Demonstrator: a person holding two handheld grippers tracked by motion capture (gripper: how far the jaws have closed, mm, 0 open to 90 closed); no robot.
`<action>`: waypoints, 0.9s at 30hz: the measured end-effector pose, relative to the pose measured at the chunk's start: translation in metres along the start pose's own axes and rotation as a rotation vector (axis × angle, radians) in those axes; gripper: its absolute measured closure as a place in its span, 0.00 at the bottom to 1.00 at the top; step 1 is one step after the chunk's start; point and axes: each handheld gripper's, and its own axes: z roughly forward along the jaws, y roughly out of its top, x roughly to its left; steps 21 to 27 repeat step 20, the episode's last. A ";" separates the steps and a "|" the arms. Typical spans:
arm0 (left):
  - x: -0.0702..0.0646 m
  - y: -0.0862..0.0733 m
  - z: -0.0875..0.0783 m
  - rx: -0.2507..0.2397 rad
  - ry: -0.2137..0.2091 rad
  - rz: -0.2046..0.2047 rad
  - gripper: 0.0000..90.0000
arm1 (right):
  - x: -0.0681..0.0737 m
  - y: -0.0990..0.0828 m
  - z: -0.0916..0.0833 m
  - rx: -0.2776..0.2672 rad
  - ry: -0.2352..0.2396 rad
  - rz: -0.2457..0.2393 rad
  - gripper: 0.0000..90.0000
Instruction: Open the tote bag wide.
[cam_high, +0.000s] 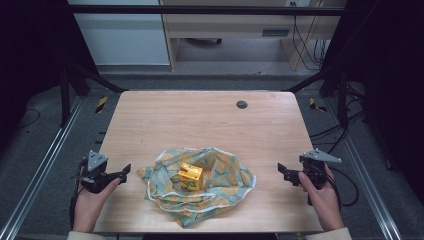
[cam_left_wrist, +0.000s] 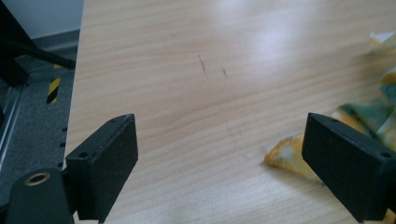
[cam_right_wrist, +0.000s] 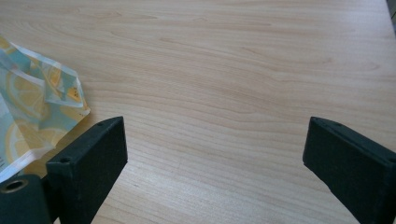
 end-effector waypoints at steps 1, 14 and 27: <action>-0.001 -0.001 0.002 0.017 0.002 0.010 0.12 | -0.001 -0.001 0.000 0.001 0.003 0.009 0.07; -0.012 -0.006 0.014 0.131 -0.006 0.080 0.09 | 0.003 -0.013 0.014 0.121 0.017 -0.034 0.09; -0.015 -0.006 0.014 0.137 -0.006 0.103 0.09 | 0.009 -0.014 0.017 0.148 0.007 -0.087 0.08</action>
